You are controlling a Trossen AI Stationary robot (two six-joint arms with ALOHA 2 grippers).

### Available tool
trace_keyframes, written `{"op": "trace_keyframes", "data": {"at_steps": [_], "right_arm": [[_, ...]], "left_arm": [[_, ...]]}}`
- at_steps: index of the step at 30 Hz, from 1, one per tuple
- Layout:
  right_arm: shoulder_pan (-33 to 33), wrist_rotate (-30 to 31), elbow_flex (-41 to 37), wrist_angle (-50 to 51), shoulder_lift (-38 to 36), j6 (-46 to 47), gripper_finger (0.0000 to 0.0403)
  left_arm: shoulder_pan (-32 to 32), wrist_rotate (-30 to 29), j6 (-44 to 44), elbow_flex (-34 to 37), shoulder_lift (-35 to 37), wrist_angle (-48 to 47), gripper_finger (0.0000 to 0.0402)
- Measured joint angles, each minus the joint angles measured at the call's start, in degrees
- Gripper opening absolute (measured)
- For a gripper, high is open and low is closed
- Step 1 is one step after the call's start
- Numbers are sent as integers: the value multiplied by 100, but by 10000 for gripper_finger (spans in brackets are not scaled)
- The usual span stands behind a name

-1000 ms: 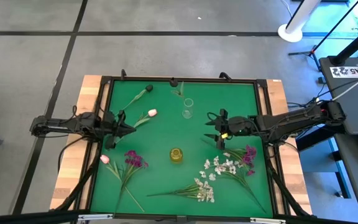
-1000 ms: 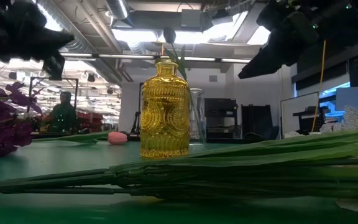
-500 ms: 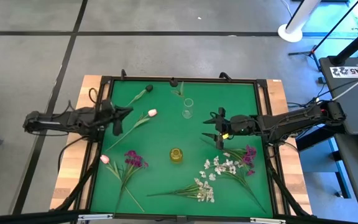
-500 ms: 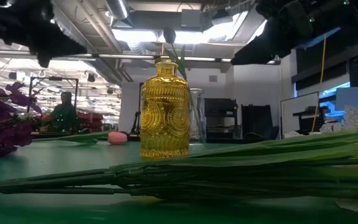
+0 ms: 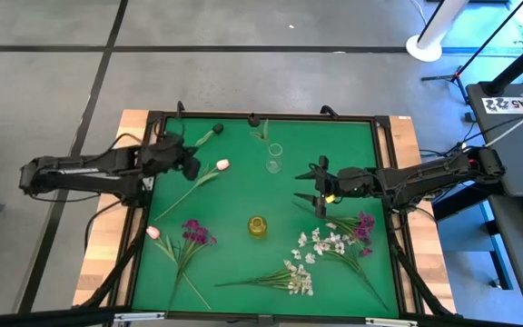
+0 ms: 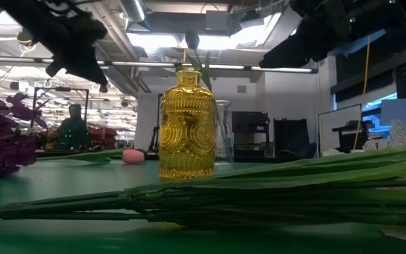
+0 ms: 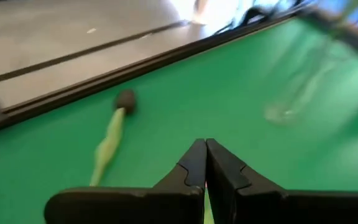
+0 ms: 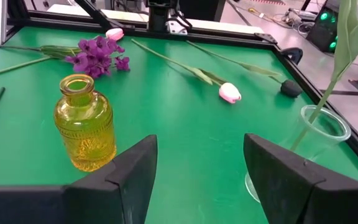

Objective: Sort flowers into vase by color
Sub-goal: Put the black tulip into the transparent vase

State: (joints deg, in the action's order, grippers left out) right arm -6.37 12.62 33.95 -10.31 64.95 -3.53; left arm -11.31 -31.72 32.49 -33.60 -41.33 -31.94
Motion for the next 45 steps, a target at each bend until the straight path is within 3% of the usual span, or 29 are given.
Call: {"op": "trace_keyframes", "data": {"at_steps": [5,13,22,28,37,45], "right_arm": [[0,0,2,-12,0,-52,238],[0,-2,0,-19,0,-125,238],[0,-13,1,-16,0,-125,238],[0,-15,1,36,0,-119,238],[0,-17,2,25,-2,-92,238],[0,-20,2,23,-2,-81,238]], "left_arm": [[-859,539,128,-820,-983,-1295,0],[-2019,2025,-1307,-1655,-2317,-1338,13],[-2791,2072,-1874,-2024,-3502,-1641,98],[-3187,2226,-2032,-2027,-4142,-2141,133],[-3442,2278,-2568,-2013,-4942,-1925,143],[-3788,2305,-2863,-2009,-5208,-1321,144]]}}
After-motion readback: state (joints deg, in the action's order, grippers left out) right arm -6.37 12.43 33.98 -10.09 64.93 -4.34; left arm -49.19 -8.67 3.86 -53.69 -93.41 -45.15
